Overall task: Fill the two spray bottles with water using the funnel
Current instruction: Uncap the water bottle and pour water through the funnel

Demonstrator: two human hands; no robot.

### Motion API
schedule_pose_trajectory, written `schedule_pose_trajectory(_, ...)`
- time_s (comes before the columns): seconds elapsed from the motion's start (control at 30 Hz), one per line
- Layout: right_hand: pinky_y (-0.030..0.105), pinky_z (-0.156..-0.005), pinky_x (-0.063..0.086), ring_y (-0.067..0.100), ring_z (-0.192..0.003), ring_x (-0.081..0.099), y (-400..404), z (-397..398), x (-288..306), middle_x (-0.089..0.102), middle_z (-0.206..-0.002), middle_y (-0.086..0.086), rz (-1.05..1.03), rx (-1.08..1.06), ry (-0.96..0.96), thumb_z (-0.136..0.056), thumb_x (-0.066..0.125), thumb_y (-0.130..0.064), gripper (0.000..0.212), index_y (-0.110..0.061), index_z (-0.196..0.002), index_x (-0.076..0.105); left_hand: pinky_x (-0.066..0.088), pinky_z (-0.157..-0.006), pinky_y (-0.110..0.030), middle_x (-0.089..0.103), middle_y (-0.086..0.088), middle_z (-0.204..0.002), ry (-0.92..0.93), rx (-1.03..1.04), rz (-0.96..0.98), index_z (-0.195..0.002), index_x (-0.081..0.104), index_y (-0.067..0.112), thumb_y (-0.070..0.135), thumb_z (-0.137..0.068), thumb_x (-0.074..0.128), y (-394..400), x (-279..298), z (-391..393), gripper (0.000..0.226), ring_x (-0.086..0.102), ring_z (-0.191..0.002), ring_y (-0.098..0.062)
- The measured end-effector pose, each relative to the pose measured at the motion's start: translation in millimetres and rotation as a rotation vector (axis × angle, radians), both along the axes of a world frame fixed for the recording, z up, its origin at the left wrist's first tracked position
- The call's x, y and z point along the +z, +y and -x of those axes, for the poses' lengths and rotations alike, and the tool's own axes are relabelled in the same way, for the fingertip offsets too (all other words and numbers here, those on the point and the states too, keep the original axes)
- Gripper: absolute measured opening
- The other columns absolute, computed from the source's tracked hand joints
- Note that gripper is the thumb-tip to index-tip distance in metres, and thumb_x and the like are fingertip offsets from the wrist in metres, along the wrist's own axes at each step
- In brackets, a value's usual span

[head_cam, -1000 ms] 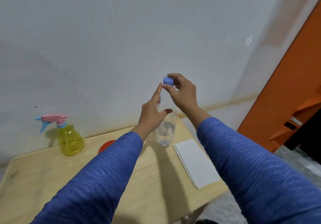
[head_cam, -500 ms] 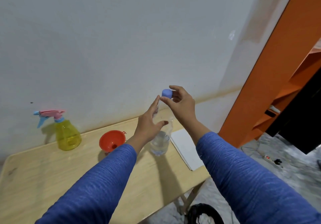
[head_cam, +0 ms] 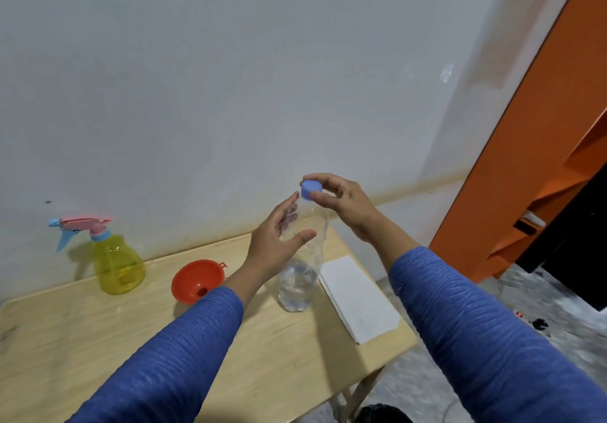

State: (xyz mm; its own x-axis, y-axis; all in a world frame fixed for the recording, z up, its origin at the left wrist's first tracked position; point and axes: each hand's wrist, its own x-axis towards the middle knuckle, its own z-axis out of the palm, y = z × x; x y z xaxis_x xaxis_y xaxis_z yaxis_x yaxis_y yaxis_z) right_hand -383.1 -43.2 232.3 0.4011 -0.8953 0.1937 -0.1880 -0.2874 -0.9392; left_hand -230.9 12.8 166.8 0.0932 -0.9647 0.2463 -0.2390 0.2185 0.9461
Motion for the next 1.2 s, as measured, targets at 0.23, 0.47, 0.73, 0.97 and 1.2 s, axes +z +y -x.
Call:
schedule_pose_trajectory(0.23, 0.025, -0.085, 0.05, 0.003, -0.091, 0.06, -7, -2, 11, 0.064, -0.097, -0.012, 0.122, -0.038, 0.023, -0.078, 0.075, -0.019, 0.032, -0.021, -0.109, 0.066, 0.04, -0.108, -0.033, 0.051, 0.018, -0.129, 0.011, -0.006, -0.024, -0.131, 0.038, 0.054, 0.037, -0.072, 0.078, -8, -4, -1, 0.074, 0.05, -0.122, 0.0)
schedule_pose_trajectory(0.47, 0.021, -0.095, 0.048, 0.009, -0.113, 0.059, -16, 11, 13, 0.063, -0.12, 0.001, 0.044, 0.217, 0.008, -0.09, 0.06, -0.007, 0.04, -0.016, -0.128, 0.053, 0.038, -0.105, -0.022, 0.052, 0.016, -0.126, 0.069, -0.009, -0.01, -0.123, 0.04, 0.056, 0.038, -0.065, 0.076, -5, -3, 4, 0.071, 0.05, -0.122, 0.002)
schedule_pose_trajectory(0.73, 0.017, -0.091, 0.048, 0.008, -0.115, 0.058, -23, 16, 12, 0.062, -0.122, -0.003, 0.035, 0.3, 0.045, -0.091, 0.058, -0.008, 0.04, -0.018, -0.129, 0.053, 0.039, -0.102, -0.018, 0.047, 0.007, -0.137, 0.105, -0.034, -0.004, -0.127, 0.038, 0.048, 0.031, -0.067, 0.074, -4, -4, 5, 0.073, 0.049, -0.122, 0.0)
schedule_pose_trajectory(0.97, 0.019, -0.089, 0.051, 0.009, -0.095, 0.066, -25, 17, 9, 0.061, -0.121, -0.009, 0.076, 0.244, 0.03, -0.086, 0.066, -0.013, 0.037, -0.027, -0.12, 0.06, 0.04, -0.095, -0.009, 0.048, 0.008, -0.135, 0.104, -0.018, -0.028, -0.133, 0.034, 0.043, 0.023, -0.075, 0.073, -3, -5, 9, 0.073, 0.048, -0.12, 0.007)
schedule_pose_trajectory(1.2, 0.034, -0.1, 0.047, 0.014, -0.113, 0.059, -28, 16, 3, 0.063, -0.119, -0.005, 0.112, 0.234, -0.016, -0.088, 0.063, -0.01, 0.032, -0.027, -0.114, 0.062, 0.041, -0.09, -0.005, 0.046, 0.005, -0.137, 0.115, 0.02, -0.027, -0.139, 0.029, 0.036, 0.011, -0.083, 0.067, 0, -5, 15, 0.073, 0.049, -0.116, 0.008)
